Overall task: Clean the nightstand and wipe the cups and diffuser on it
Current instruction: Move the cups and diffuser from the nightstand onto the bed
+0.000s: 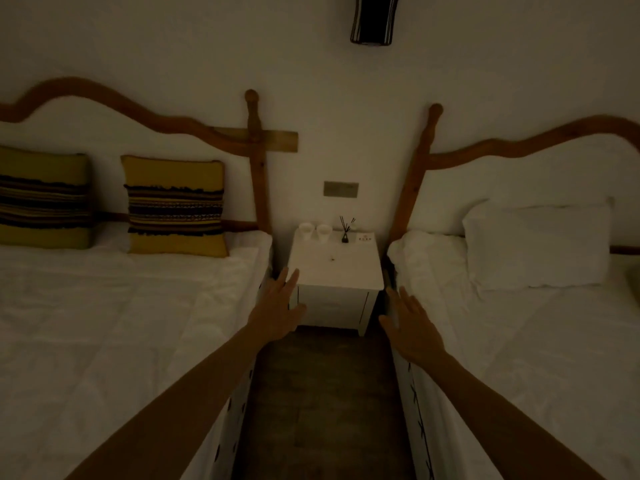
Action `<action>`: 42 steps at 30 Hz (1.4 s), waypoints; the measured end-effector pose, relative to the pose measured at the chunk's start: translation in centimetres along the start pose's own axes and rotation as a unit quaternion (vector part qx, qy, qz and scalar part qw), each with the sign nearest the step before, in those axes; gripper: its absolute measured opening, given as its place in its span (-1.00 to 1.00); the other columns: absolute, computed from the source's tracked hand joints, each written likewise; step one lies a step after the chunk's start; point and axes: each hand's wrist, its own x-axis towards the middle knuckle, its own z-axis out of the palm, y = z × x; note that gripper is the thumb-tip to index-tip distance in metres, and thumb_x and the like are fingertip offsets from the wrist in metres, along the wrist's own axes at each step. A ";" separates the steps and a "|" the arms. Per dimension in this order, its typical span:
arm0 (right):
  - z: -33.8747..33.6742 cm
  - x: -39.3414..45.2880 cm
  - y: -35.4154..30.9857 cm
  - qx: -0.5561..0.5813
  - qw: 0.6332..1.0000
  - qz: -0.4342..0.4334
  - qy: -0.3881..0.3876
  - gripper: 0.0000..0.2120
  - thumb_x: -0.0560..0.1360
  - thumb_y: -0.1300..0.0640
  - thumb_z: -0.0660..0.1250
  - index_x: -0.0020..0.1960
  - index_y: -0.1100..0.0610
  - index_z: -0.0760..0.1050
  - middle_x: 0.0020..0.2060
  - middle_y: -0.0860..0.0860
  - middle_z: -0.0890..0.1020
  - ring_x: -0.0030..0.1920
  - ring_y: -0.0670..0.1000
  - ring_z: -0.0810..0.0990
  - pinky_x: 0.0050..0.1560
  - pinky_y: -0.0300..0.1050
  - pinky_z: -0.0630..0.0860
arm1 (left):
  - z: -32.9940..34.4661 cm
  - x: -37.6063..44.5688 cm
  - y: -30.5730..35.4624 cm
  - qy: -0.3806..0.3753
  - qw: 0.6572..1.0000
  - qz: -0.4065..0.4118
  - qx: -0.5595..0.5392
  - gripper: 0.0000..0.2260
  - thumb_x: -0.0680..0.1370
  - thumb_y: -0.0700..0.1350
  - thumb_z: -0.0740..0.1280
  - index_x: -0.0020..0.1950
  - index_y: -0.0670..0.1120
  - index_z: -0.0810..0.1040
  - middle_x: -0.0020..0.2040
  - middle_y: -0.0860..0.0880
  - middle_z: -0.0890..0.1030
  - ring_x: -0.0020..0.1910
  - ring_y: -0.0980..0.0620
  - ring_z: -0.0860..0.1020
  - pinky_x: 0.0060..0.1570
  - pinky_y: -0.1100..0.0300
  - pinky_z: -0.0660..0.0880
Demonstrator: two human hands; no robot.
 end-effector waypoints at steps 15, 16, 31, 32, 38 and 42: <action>2.0 27.3 8.0 0.056 0.996 0.043 -0.049 -0.33 0.62 -0.19 0.17 0.61 -0.09 -0.06 0.62 0.03 0.03 0.59 0.10 0.04 0.56 0.12 0.09 | 3.6 29.0 -0.9 -0.053 0.998 -0.044 0.016 -0.28 0.62 0.10 0.24 0.61 0.11 -0.17 0.63 0.01 -0.19 0.59 -0.22 -0.12 0.51 -0.22 0.01; 2.1 29.7 8.3 0.067 0.995 0.043 -0.056 -0.32 0.62 -0.20 0.16 0.61 -0.09 -0.06 0.62 0.02 0.03 0.59 0.10 0.04 0.55 0.12 0.08 | 3.8 30.9 -1.2 -0.055 0.996 -0.062 0.011 -0.27 0.62 0.09 0.25 0.62 0.09 -0.17 0.63 0.00 -0.19 0.60 -0.22 -0.11 0.52 -0.23 0.02; 12.8 54.1 4.4 0.081 0.968 -0.016 -0.237 -0.22 0.56 -0.24 0.26 0.61 -0.03 -0.03 0.60 -0.01 0.12 0.57 0.03 0.14 0.55 0.06 0.15 | 6.0 47.9 -10.3 -0.025 0.986 -0.162 -0.012 -0.18 0.60 0.02 0.31 0.61 0.03 -0.24 0.63 -0.09 -0.17 0.59 -0.14 0.03 0.50 -0.05 0.13; 13.5 55.5 3.9 0.079 0.966 -0.011 -0.244 -0.22 0.56 -0.22 0.28 0.61 -0.02 -0.02 0.59 -0.01 0.13 0.56 0.03 0.15 0.54 0.04 0.15 | 5.9 49.5 -11.2 -0.027 0.985 -0.168 -0.017 -0.19 0.60 0.02 0.31 0.61 0.01 -0.23 0.63 -0.09 -0.18 0.60 -0.14 0.01 0.51 -0.06 0.10; 19.3 64.4 3.0 0.022 0.959 -0.010 -0.282 -0.23 0.55 -0.13 0.33 0.61 -0.02 0.00 0.59 0.01 0.14 0.56 0.08 0.17 0.52 0.06 0.19 | 7.7 58.6 -16.0 -0.034 0.976 -0.201 -0.079 -0.24 0.60 -0.02 0.31 0.62 -0.06 -0.12 0.64 -0.09 -0.10 0.60 -0.12 0.01 0.50 -0.11 0.11; 22.0 68.1 2.7 -0.010 0.960 -0.004 -0.278 -0.25 0.56 -0.11 0.32 0.61 -0.02 0.02 0.60 0.02 0.10 0.57 0.11 0.13 0.50 0.09 0.22 | 9.7 62.7 -18.4 -0.058 0.976 -0.200 -0.058 -0.21 0.57 0.03 0.34 0.63 -0.07 -0.10 0.63 -0.09 -0.08 0.59 -0.14 0.02 0.49 -0.11 0.12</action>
